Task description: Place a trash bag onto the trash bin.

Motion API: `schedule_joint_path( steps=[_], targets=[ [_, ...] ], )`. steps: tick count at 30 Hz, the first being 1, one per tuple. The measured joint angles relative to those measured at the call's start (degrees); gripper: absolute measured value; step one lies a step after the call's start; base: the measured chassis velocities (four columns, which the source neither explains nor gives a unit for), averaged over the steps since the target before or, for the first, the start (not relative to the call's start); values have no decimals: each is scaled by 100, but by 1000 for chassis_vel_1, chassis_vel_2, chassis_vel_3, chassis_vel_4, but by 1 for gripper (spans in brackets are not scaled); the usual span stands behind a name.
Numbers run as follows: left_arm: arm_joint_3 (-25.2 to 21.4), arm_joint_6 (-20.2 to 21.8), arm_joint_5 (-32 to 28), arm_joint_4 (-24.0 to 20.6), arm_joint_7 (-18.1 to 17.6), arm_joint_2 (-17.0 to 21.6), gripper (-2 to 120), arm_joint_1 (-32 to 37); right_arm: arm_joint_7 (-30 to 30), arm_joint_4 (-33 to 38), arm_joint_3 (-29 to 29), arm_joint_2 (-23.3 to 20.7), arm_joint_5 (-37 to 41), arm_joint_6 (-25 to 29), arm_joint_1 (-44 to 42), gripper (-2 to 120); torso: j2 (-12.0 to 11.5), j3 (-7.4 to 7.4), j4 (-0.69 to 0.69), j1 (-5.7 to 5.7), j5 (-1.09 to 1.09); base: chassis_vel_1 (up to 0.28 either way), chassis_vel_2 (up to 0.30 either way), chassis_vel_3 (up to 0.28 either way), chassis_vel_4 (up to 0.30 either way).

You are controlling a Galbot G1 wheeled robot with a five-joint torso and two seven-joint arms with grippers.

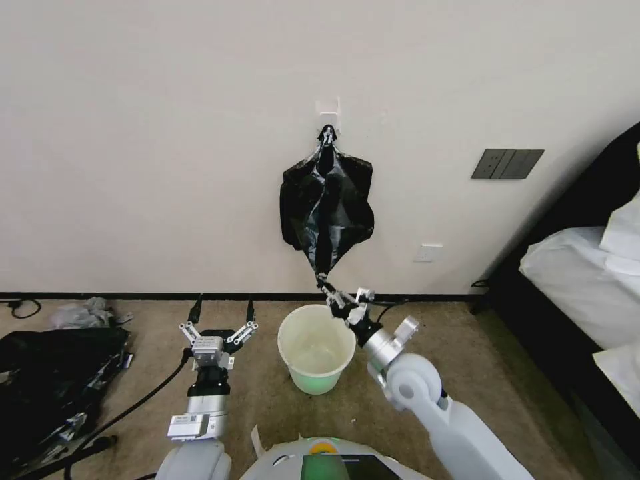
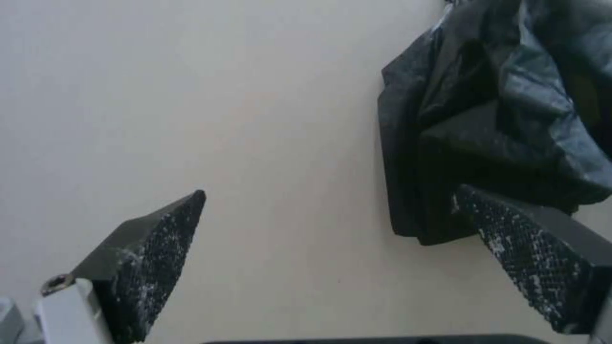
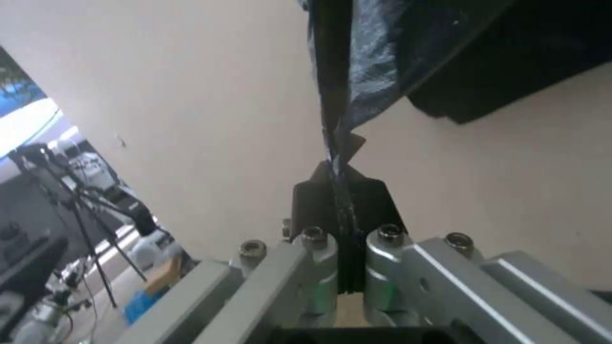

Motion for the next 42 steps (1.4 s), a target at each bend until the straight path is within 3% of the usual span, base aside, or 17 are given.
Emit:
schedule_joint_path(
  steps=[13, 21, 23, 24, 25, 27, 29, 31, 33, 36, 37, 38, 40, 42],
  targets=[
    [4, 14, -111, 50, -1, 101, 100, -125, -20, -24, -74, 38, -435, 100, -334, 0, -1, 0, 0, 0, 0, 0, 0, 0, 0],
    [116, 439, -346, -140, 19, 445, 100, -508, 88, -46, 36, 190, -478, 99, -20, 0, -1, 1, 2, 0, 0, 0, 0, 0, 0],
    [160, 780, -782, -288, 24, 846, 100, -790, 119, -58, 93, 218, -531, 97, 96, 0, -1, 1, 2, 0, -1, 0, 0, 0, 0],
    [160, 780, -782, -288, 24, 846, 100, -790, 119, -58, 93, 218, -531, 97, 96, 0, -1, 1, 2, 0, -1, 0, 0, 0, 0],
    [192, 1089, -1454, -436, 19, 1486, 100, -1052, 129, -62, 136, 223, -615, 97, 178, 0, -1, 1, 1, 1, -2, 0, 0, 0, 0],
    [195, 1438, -2280, -587, -49, 2373, 100, -1374, 129, -63, 166, 219, -775, 108, 227, 0, -1, 1, -2, 0, -1, 0, 0, 0, 0],
    [194, 1533, -2481, -610, -86, 2584, 100, -1481, 128, -63, 169, 218, -807, 112, 231, 0, -1, 1, 0, 0, -1, 0, 0, 0, 0],
    [189, 2004, -3381, -643, -300, 3372, 100, -2242, 122, -64, 172, 241, -940, 134, 237, 0, -1, 1, 0, 0, -2, 0, 0, 0, 0],
    [197, 2096, -3605, -629, -339, 3544, 100, -2509, 122, -64, 172, 257, -968, 137, 233, 0, -1, 1, -1, 0, -2, 0, 0, 0, 0],
    [432, 2413, -4402, -467, -517, 4143, 100, -3712, 122, -58, 171, 371, -1071, 141, 188, 0, -1, 1, -2, 1, 0, 0, 0, 0, 0],
    [432, 2413, -4402, -467, -517, 4143, 100, -3712, 122, -58, 171, 371, -1071, 141, 188, 0, -1, 1, -2, 1, 0, 0, 0, 0, 0],
    [776, 2545, -4737, -340, -619, 4349, 100, -4292, 124, -41, 169, 446, -1138, 140, 151, 0, -1, 1, 4, 1, -1, 0, 0, 0, 0],
    [997, 2613, -4846, -260, -671, 4410, 100, -4646, 126, -29, 171, 483, -1159, 137, 134, 0, -1, 1, 2, 1, -2, 0, 0, 0, 0],
    [1608, 2742, -5003, -55, -771, 4445, 100, -5430, 129, -6, 205, 510, -1173, 132, 114, 0, -1, 1, 0, 1, 0, 0, 0, 0, 0]
  ],
)
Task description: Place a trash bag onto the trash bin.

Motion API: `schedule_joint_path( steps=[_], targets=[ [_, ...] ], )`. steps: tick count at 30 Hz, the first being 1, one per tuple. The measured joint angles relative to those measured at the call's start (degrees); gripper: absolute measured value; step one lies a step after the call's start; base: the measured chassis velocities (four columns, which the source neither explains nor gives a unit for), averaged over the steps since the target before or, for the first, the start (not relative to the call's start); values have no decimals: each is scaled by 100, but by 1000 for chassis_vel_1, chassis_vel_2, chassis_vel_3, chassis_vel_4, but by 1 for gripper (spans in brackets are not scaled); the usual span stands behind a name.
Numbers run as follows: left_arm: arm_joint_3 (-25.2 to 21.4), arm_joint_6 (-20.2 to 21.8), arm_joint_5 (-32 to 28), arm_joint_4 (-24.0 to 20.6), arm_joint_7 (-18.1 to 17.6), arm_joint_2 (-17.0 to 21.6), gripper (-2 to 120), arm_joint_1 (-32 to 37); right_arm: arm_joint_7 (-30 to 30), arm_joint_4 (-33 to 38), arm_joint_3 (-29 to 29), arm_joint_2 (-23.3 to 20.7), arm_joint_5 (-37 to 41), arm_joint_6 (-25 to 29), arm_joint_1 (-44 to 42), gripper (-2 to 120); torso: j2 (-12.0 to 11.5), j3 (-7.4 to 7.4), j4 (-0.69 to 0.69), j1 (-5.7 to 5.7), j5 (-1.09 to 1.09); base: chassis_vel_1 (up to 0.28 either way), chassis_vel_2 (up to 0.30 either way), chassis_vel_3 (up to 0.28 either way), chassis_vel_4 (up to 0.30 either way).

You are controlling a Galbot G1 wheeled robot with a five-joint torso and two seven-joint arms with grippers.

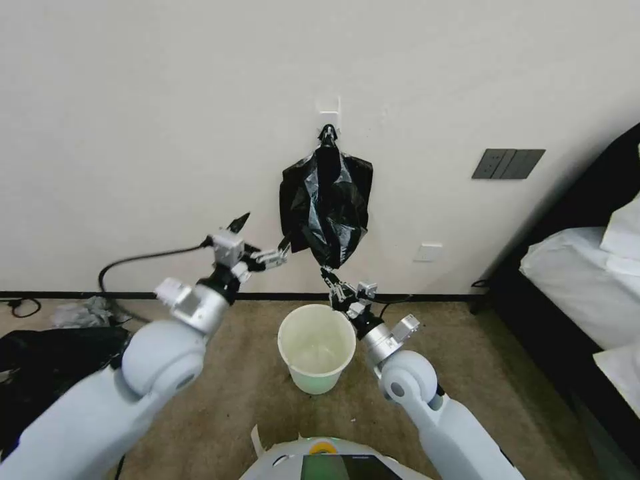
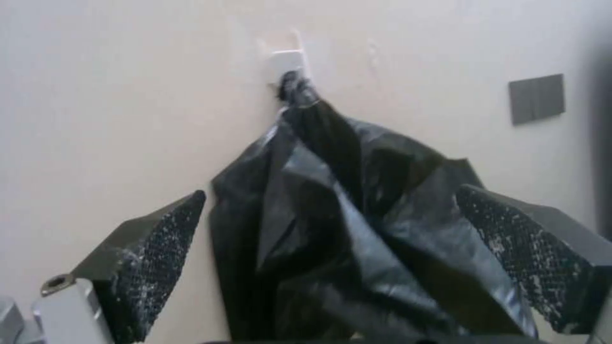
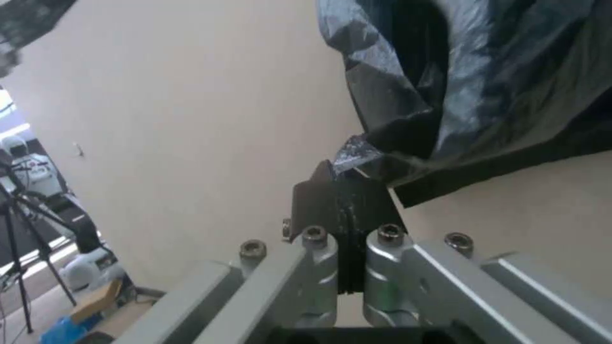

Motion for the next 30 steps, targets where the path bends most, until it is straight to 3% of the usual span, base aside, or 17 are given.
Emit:
schedule_joint_path(
  steps=[5, 16, 22, 30],
  targets=[
    [998, 208, -183, 456, -209, -167, 100, -1066, 4, 26, 123, -50, 27, -1, -5, 0, 0, 0, 2, 0, -1, 0, 0, 0, 0],
    [2190, 655, -637, 1447, -621, -872, 100, -2557, 7, -9, 216, -184, 198, -1, 81, 0, 0, 0, 0, 0, 1, 0, 0, 0, 0],
    [2483, 789, -776, 1721, -735, -1127, 94, -2828, 9, -28, 229, -189, 229, -2, 108, 0, 0, 0, 1, 0, 0, 0, 0, 0, 0],
    [2630, 969, -919, 1900, -936, -1294, 68, -2961, 16, -39, 305, -213, 323, -4, 106, 0, 0, -1, 1, 0, 1, 0, 0, 0, 0]
  ],
)
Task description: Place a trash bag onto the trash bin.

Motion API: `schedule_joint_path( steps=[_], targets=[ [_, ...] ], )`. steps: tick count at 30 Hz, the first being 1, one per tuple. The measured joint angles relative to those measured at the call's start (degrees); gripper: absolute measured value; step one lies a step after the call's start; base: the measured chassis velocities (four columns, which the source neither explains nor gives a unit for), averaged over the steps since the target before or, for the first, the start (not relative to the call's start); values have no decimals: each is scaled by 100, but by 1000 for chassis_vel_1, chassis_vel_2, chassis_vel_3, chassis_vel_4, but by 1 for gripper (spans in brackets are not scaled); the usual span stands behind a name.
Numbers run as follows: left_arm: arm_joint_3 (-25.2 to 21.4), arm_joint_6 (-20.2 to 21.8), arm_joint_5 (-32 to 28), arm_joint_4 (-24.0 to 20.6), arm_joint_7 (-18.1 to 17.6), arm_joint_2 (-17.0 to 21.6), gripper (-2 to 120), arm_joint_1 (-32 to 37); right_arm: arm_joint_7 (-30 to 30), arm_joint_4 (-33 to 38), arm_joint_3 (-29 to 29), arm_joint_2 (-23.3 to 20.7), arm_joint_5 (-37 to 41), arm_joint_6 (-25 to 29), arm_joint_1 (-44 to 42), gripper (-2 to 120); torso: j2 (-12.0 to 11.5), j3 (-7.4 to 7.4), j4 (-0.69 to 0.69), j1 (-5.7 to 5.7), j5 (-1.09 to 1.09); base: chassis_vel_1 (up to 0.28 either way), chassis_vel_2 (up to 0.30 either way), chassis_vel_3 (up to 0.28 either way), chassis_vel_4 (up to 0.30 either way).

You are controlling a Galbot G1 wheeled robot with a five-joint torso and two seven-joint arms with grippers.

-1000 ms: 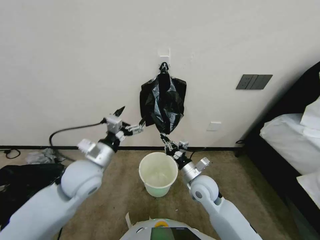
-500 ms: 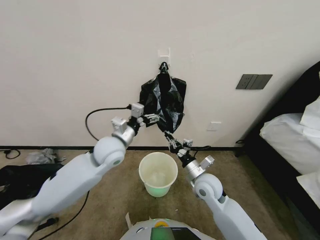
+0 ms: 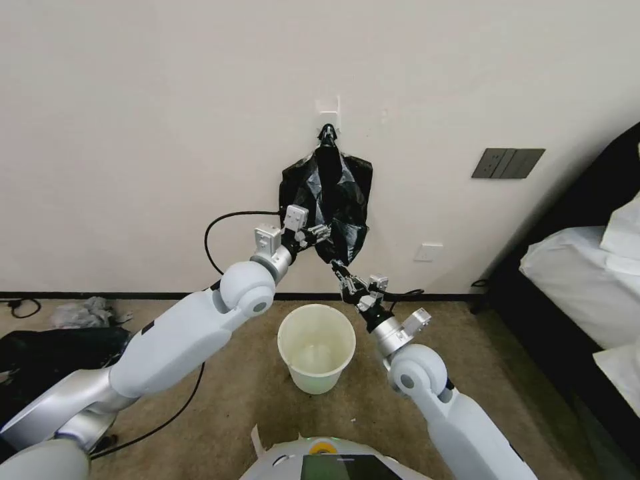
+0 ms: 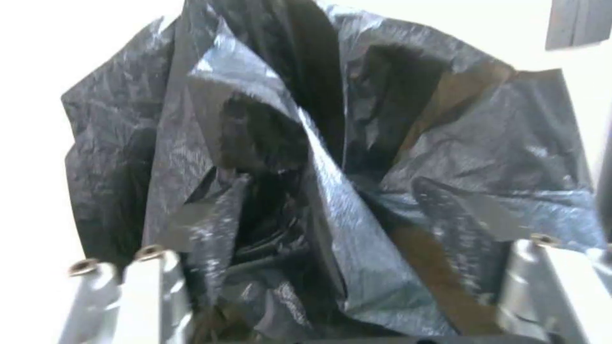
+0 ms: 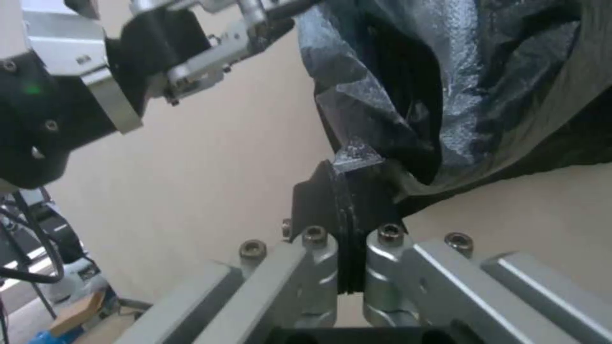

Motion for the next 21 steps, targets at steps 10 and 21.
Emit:
schedule_joint_path(
  steps=[10, 21],
  targets=[
    [70, 38, -58, 203, -118, -182, 28, 24, 10, 21, 58, -51, 154, -6, 21, 0, 0, 0, 0, 0, -1, 0, 0, 0, 0],
    [-73, -3, -107, 233, -188, -221, 0, 81, 85, 143, 111, -124, 207, -26, -2, 0, 0, 0, 0, 0, -1, 0, 0, 0, 0]
  ],
)
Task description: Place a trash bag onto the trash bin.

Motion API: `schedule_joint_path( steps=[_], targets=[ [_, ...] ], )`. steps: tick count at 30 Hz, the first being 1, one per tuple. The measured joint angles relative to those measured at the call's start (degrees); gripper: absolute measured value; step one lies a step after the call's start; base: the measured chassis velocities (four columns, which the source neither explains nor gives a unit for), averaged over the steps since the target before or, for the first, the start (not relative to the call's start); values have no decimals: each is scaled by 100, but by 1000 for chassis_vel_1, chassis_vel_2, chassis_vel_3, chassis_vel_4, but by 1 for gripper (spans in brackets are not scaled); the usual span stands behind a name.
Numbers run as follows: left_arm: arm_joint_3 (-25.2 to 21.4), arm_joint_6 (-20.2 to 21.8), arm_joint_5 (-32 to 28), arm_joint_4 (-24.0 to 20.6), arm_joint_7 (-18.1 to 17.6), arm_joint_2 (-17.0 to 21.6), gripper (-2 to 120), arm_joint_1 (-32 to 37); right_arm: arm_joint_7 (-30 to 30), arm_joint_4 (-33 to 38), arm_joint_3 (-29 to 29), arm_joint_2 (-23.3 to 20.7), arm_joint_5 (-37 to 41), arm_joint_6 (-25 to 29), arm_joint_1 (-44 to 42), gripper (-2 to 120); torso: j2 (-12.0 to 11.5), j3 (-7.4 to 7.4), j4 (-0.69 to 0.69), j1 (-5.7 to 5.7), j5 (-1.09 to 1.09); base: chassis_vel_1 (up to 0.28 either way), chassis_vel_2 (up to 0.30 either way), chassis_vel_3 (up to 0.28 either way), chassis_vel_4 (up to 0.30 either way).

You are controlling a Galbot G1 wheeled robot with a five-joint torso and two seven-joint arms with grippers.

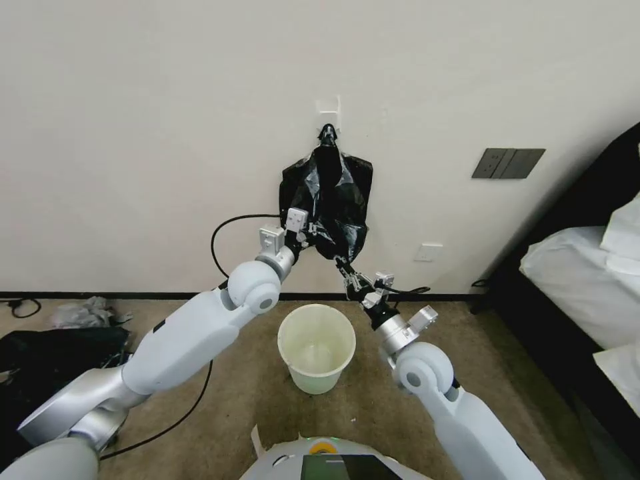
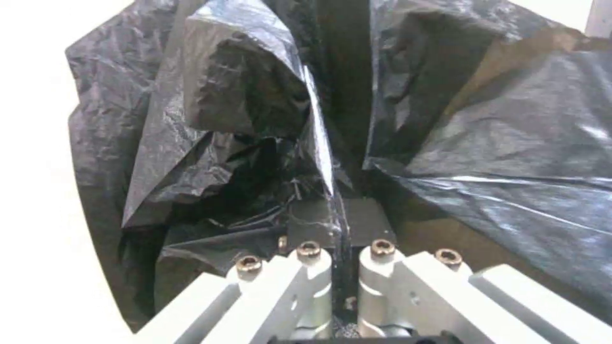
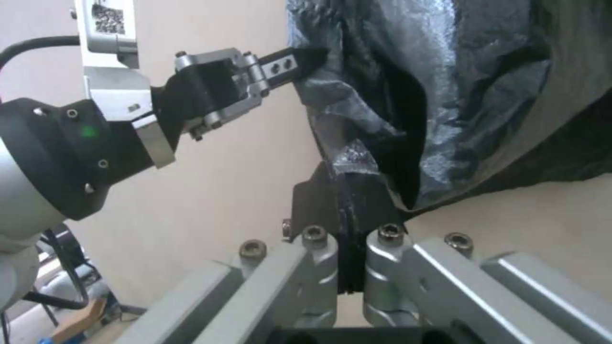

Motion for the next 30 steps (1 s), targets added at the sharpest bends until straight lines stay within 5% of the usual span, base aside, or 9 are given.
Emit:
schedule_joint_path(
  steps=[6, 19, 24, 26, 30],
  targets=[
    [-166, -88, -2, -44, 1, -7, 0, 108, 107, 176, 108, -67, -68, -77, -130, 7, 0, 0, 0, 0, 0, 0, 0, 0, 0],
    [-483, -192, -50, -405, 41, 256, 0, 428, 256, 1154, 756, -882, -392, -318, -698, 54, 0, 0, 0, 0, -1, 0, 0, 0, 0],
    [-474, -202, -51, -433, 44, 263, 0, 383, 589, 1535, 650, -1206, -396, -861, -90, 72, 0, 0, -1, 0, 0, 0, 0, 0, 0],
    [-453, -202, -50, -436, 41, 243, 0, 347, 946, 1542, 505, -1418, -314, -1610, 479, 82, 0, 0, 0, 0, 1, 0, 0, 0, 0],
    [-458, -202, -47, -461, 37, 226, 0, 352, 1085, 1288, 185, -1677, -149, -2117, 1345, 96, 0, 0, 0, 0, 1, 0, 0, 0, 0]
  ],
)
